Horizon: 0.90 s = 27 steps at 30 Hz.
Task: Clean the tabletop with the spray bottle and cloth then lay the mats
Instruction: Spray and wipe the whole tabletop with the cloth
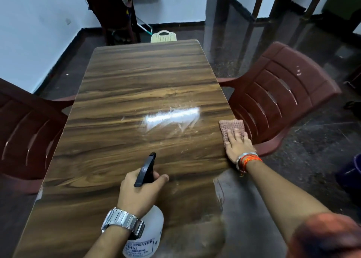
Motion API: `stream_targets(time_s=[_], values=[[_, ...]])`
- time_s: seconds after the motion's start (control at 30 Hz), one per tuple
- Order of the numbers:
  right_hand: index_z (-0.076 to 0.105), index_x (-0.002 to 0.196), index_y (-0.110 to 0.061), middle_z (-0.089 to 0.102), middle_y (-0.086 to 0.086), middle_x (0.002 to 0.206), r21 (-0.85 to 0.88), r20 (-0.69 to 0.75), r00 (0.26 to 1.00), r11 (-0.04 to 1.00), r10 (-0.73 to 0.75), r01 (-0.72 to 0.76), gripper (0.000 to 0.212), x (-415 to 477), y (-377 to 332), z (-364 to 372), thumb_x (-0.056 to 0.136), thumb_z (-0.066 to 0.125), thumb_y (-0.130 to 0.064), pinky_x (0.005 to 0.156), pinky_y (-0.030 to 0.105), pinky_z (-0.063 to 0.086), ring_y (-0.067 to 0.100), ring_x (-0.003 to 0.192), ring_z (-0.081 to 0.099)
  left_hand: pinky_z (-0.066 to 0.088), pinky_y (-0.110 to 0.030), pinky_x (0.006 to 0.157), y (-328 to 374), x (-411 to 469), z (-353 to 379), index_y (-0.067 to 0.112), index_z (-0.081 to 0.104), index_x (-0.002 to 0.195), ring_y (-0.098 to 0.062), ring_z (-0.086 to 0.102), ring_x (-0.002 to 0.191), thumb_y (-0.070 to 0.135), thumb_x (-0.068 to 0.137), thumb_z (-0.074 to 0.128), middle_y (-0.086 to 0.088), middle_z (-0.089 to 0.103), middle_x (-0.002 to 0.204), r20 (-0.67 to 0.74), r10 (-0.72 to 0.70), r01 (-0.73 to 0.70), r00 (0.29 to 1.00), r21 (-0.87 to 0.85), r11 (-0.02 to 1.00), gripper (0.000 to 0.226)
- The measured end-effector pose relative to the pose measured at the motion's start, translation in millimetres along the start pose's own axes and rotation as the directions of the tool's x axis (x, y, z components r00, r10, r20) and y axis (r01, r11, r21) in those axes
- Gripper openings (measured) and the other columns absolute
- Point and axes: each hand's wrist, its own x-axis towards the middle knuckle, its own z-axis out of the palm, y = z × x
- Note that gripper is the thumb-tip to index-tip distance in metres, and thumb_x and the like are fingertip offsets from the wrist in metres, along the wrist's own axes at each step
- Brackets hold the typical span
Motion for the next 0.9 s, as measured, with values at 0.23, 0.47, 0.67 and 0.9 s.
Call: stream_targets(time_s=[0.23,0.47,0.67,0.9], values=[[0.004,0.15,-0.04,0.0,-0.013,0.16,-0.001,0.151,0.864,0.874,-0.48,0.486,0.061,-152.9,-48.5,50.2,0.09,0.009,-0.052,0.117,0.046,0.015,0.03,0.143,0.018,0.045,-0.029,0.057,7.7,-31.8,27.0,0.015,0.068,0.065,-0.021,0.061,0.059,0.028,0.075,0.082,0.0,0.066,0.058,-0.03,-0.027,0.026,0.999,-0.034,0.999,0.021],[0.004,0.153,-0.029,0.0,-0.004,0.161,-0.046,-0.001,0.997,0.996,-0.072,0.072,0.061,-185.6,38.1,53.3,0.095,0.018,-0.043,0.119,0.044,0.005,0.028,0.147,0.005,0.038,-0.025,0.054,0.6,-79.0,51.6,0.016,0.056,0.054,-0.016,0.049,0.048,0.028,0.075,0.078,0.01,0.052,0.044,0.058,-0.073,0.073,0.996,0.009,0.997,0.033],[0.017,0.151,-0.036,0.006,-0.014,0.158,-0.056,0.007,0.931,0.929,-0.365,0.365,0.06,-268.7,-16.6,81.5,0.092,0.025,-0.046,0.116,0.047,0.007,0.032,0.146,0.011,0.037,-0.024,0.052,-7.1,-97.3,47.2,0.016,0.052,0.051,-0.015,0.048,0.049,0.023,0.073,0.08,0.011,0.05,0.042,0.087,-0.089,0.086,0.992,0.036,0.996,0.036],[0.042,0.14,-0.028,0.035,-0.004,0.152,-0.041,-0.05,0.957,0.958,-0.286,0.284,0.055,-306.1,8.8,85.8,0.09,0.029,-0.044,0.114,0.044,0.023,0.025,0.14,0.031,0.048,-0.026,0.058,0.2,-113.2,57.7,0.021,0.067,0.054,-0.013,0.058,0.054,0.023,0.066,0.083,0.01,0.064,0.053,0.275,-0.031,0.019,0.961,0.045,0.999,0.02]])
